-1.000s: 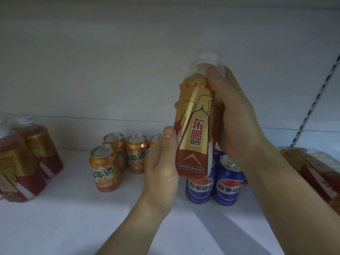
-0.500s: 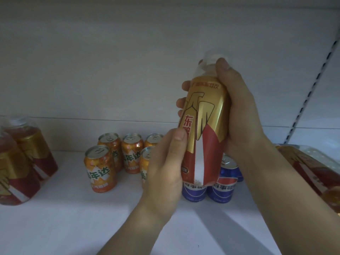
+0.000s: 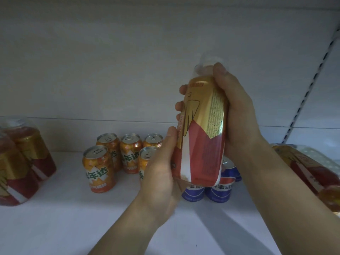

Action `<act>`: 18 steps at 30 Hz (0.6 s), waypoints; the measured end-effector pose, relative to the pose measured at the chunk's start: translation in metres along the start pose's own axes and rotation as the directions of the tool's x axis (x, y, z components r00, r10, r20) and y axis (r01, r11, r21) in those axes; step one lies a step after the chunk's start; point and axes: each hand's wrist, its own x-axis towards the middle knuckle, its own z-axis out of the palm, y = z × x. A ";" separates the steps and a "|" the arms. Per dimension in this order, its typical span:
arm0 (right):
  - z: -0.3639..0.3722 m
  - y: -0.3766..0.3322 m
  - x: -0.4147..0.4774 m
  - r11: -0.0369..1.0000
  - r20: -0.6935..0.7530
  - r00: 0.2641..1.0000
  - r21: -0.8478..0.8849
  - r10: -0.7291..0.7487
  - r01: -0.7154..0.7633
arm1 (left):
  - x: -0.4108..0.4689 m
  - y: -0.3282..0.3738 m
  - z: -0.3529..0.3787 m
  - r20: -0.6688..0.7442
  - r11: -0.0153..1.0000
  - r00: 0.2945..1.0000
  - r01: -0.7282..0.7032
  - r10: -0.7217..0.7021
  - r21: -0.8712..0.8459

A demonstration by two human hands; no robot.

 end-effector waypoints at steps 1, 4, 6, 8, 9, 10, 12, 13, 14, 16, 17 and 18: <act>0.000 0.000 0.000 1.000 -0.012 1.000 0.007 -0.004 0.004 | 0.000 0.003 0.000 0.014 0.998 1.000 -0.020 0.019 0.060; -0.001 0.001 0.000 1.000 -0.029 1.000 0.003 0.005 -0.005 | 0.001 0.006 0.002 0.015 0.977 0.996 -0.088 0.087 0.195; -0.001 0.004 -0.001 0.999 -0.015 1.000 -0.028 0.023 -0.024 | 0.001 0.002 0.004 -0.005 0.960 0.989 -0.142 0.147 0.240; -0.001 0.006 -0.001 0.999 0.000 1.000 -0.042 0.028 -0.028 | 0.001 0.000 0.006 -0.038 0.957 0.983 -0.166 0.180 0.240; -0.001 0.006 -0.001 0.999 0.006 1.000 -0.044 0.028 -0.028 | 0.002 -0.001 0.006 -0.042 0.961 0.983 -0.168 0.181 0.222; -0.002 0.005 -0.001 0.998 0.012 1.000 -0.047 0.029 -0.029 | 0.002 -0.002 0.006 -0.044 0.967 0.983 -0.166 0.177 0.194; -0.001 0.004 -0.001 0.998 0.027 0.999 -0.052 0.042 -0.041 | 0.001 -0.001 0.004 -0.036 0.987 0.991 -0.128 0.132 0.099; -0.002 0.003 -0.001 0.997 0.037 0.998 -0.054 0.052 -0.050 | 0.000 0.000 0.003 -0.028 0.996 0.997 -0.077 0.078 0.032; -0.002 0.003 -0.002 0.997 0.045 0.997 -0.056 0.061 -0.059 | 0.000 0.001 0.002 -0.013 1.000 1.000 -0.019 0.018 -0.024; -0.003 0.003 -0.002 0.996 0.030 0.998 -0.070 0.060 -0.058 | -0.002 0.003 0.001 0.034 0.998 0.998 0.060 -0.059 -0.034; -0.003 0.003 -0.002 0.996 0.011 0.999 -0.075 0.050 -0.049 | -0.001 0.005 -0.001 0.044 0.998 0.997 0.064 -0.064 0.005; -0.004 0.003 -0.002 0.996 -0.008 0.999 -0.076 0.038 -0.038 | -0.001 0.006 -0.001 0.042 0.997 0.998 0.050 -0.052 0.052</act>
